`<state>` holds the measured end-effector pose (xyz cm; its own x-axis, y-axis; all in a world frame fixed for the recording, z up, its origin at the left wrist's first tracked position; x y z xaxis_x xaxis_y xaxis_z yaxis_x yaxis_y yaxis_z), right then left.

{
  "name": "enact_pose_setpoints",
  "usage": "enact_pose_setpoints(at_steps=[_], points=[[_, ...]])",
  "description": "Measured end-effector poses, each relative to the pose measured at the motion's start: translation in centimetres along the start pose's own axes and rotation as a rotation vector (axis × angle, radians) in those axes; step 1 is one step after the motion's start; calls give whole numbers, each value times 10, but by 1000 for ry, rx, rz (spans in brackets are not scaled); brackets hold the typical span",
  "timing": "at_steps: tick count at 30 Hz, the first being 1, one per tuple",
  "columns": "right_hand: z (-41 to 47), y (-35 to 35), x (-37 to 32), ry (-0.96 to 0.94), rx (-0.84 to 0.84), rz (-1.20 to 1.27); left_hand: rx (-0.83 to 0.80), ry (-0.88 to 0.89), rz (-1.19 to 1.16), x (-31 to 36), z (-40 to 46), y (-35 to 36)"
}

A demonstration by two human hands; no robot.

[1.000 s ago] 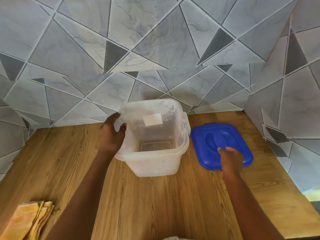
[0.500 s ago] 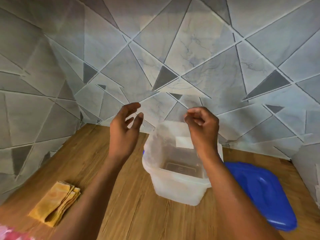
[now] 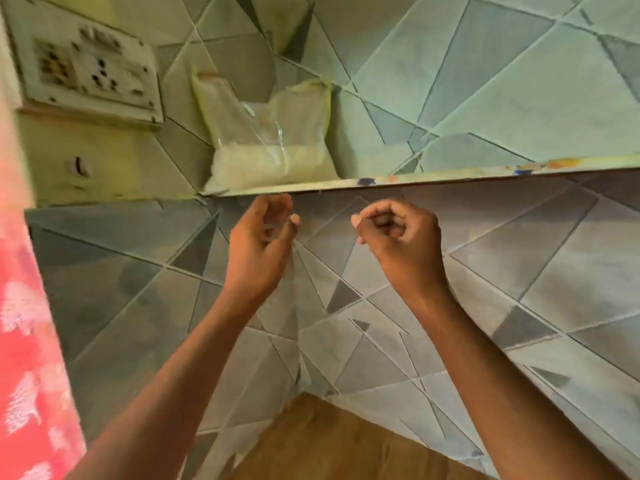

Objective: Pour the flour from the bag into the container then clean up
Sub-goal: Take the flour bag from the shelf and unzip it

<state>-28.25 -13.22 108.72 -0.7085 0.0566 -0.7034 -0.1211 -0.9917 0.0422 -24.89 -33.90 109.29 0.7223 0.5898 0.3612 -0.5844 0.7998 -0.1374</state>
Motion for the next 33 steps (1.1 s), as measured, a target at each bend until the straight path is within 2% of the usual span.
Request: enact_pose_setpoints(at_steps=[5, 9, 12, 16, 20, 22, 26, 28, 31, 33], points=[[62, 76, -29, -74, -40, -2, -6, 51, 149, -47, 82, -50], [123, 139, -48, -94, -74, -133, -24, 99, 337, -83, 154, -75], [171, 169, -57, -116, -90, -291, -50, 51, 477, -114, 204, -82], [242, 199, -51, -181, -84, -669, -18, -59, 554, -156, 261, -82], [304, 209, -37, -193, -111, -1139, 75, -107, 432, -181, 311, -74], [331, 208, -34, -181, -86, -1217, 188, -99, 378, -187, 330, -68], [369, 214, -29, -224, -37, -1338, 426, -192, 231, -190, 356, -68], [378, 213, -26, -255, -5, -1428, 463, -143, 235, -179, 359, -68], [389, 210, -24, -269, 37, -1471, 466, 67, 332, -151, 350, -53], [392, 209, -27, -291, 33, -1485, 543, 172, 361, -131, 339, -48]])
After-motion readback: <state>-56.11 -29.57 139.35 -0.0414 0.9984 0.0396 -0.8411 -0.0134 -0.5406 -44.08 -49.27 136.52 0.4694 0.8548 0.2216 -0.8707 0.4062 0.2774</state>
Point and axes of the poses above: each hand's wrist, its own z-axis towards the middle knuckle, its own y-axis out of the palm, x = y × z, the point moved 4 cm from there along z, towards the middle knuckle, and after that the axes turned 11 degrees about y, right-handed, at the moved point
